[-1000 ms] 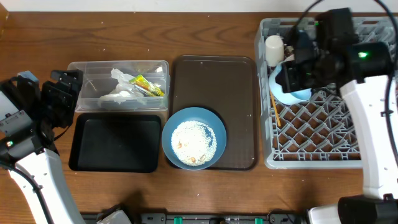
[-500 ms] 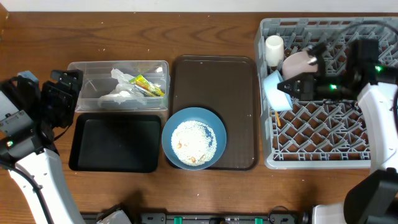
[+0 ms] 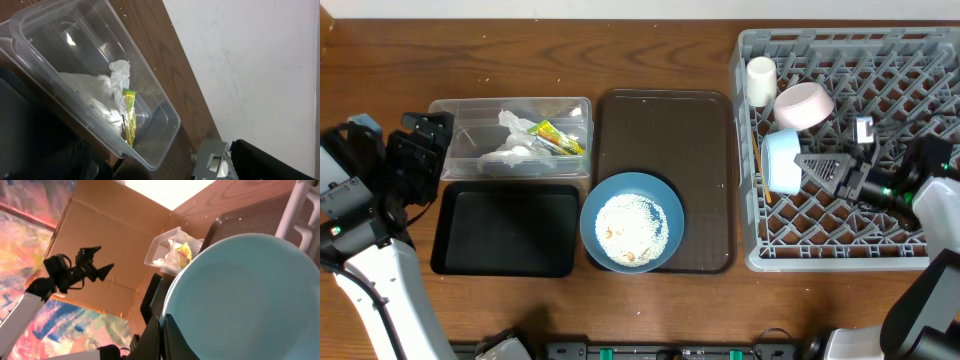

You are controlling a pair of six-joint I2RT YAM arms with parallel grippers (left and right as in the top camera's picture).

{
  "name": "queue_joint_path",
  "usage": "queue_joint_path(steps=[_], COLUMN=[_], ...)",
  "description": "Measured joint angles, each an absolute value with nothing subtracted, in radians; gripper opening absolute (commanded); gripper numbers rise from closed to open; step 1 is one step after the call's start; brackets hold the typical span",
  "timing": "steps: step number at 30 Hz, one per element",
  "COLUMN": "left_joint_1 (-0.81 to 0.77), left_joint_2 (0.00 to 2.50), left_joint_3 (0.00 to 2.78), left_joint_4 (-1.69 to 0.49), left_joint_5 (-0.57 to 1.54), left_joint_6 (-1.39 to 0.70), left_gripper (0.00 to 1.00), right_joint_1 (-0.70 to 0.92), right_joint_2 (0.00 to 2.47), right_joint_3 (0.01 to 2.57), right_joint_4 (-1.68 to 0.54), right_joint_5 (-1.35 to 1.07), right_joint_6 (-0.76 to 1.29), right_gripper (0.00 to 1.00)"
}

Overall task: Sort waste into correct bins and load items into the dishwasher rack
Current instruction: 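Lift the light-blue bowl and carry it right into the rack, then tilt and lower the light-blue bowl into the rack's middle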

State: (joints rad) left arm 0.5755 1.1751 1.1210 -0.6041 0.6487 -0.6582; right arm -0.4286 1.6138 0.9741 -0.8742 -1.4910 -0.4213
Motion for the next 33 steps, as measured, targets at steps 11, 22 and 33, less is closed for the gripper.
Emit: queue_joint_path(steps=[11,22,33], left_joint_1=[0.575,0.575,0.575], left_joint_2=[1.176,1.176,1.176], left_joint_3=[1.121,1.121,1.121], left_joint_4=[-0.604,-0.604,-0.604], left_joint_5=[0.649,0.649,0.649], left_joint_6=[-0.658,-0.658,-0.658], left_gripper=[0.91,0.91,0.91], right_joint_1=[-0.430,-0.425,-0.397], right_joint_2=[1.614,1.604,1.514], right_joint_3=[0.905,0.905,0.916], right_joint_4=[-0.700,-0.617,-0.605], right_joint_5=[-1.547,-1.546,-1.536], right_joint_6=[-0.401,-0.229,-0.141], right_gripper=[0.01,0.01,0.01])
